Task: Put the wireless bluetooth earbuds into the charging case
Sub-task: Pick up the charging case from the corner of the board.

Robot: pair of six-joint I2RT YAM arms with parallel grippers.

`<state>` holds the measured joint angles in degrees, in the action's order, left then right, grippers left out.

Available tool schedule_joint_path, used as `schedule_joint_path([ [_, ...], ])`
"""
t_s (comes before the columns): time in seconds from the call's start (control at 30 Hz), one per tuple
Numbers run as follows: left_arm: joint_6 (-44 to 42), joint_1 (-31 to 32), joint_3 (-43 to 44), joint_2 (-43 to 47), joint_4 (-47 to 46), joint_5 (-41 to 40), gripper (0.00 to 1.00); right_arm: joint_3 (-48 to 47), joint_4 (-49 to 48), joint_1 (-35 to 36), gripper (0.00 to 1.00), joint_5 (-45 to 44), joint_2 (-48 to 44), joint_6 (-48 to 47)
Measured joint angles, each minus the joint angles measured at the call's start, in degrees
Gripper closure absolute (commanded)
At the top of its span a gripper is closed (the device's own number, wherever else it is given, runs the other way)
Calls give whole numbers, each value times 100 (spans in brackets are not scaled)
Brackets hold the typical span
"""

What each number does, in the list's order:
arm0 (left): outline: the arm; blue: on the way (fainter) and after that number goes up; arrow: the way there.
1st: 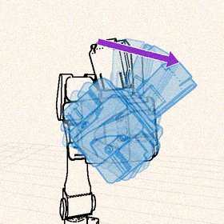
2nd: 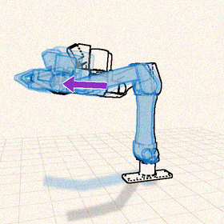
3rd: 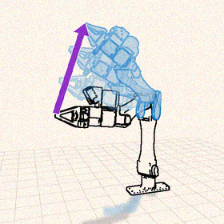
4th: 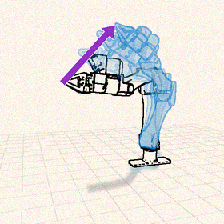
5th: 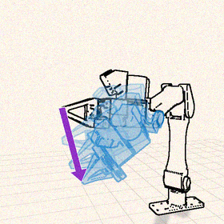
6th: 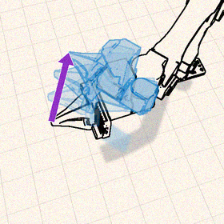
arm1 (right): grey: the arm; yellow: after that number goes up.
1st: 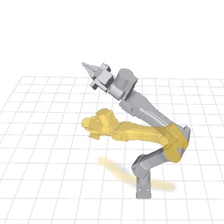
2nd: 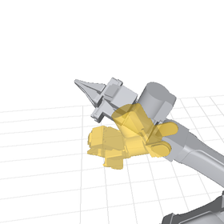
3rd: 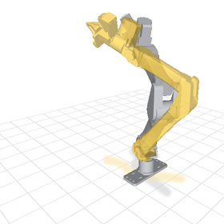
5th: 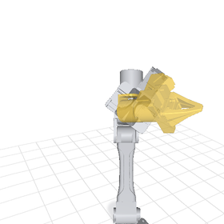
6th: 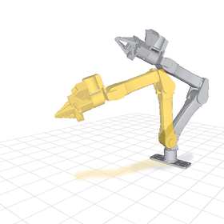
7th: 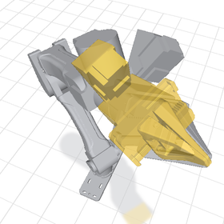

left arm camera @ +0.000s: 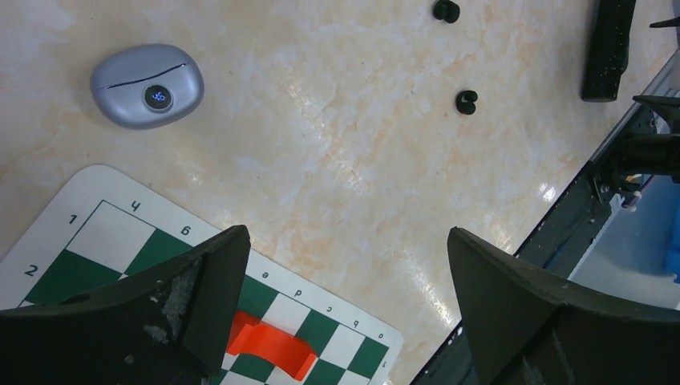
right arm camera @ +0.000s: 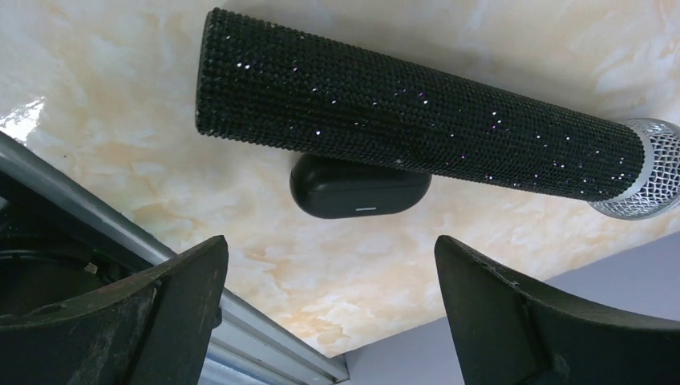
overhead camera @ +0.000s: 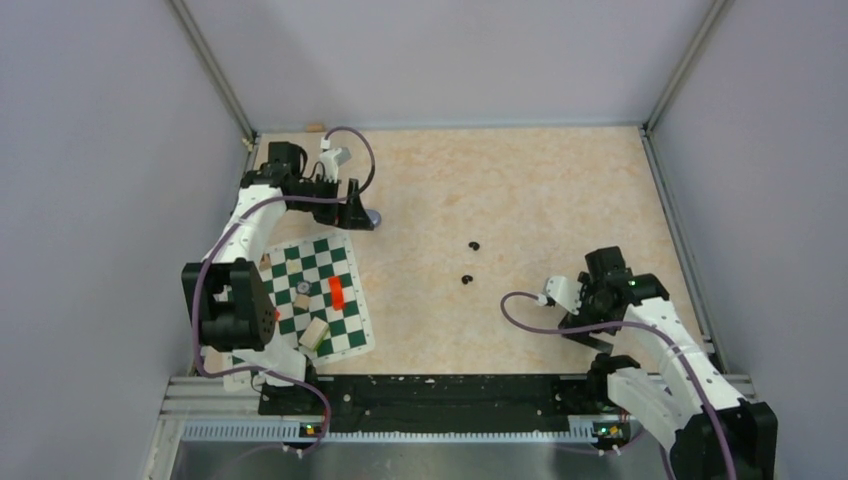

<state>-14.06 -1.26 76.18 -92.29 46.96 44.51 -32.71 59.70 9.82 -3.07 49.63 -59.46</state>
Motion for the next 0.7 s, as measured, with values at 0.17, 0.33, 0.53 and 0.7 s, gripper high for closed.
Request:
schedule_joint_path([
  [0.17,-2,0,-83,184,-101,96,1,72,-326,-195,2,85,168,20],
  [0.33,-2,0,-101,203,-151,114,1,251,-656,-396,4,140,319,50],
  [0.53,-2,0,-116,203,-175,122,1,271,-918,-938,8,448,520,-48],
  [0.7,-2,0,-149,203,-197,138,1,271,-1054,-1248,14,776,765,-160],
])
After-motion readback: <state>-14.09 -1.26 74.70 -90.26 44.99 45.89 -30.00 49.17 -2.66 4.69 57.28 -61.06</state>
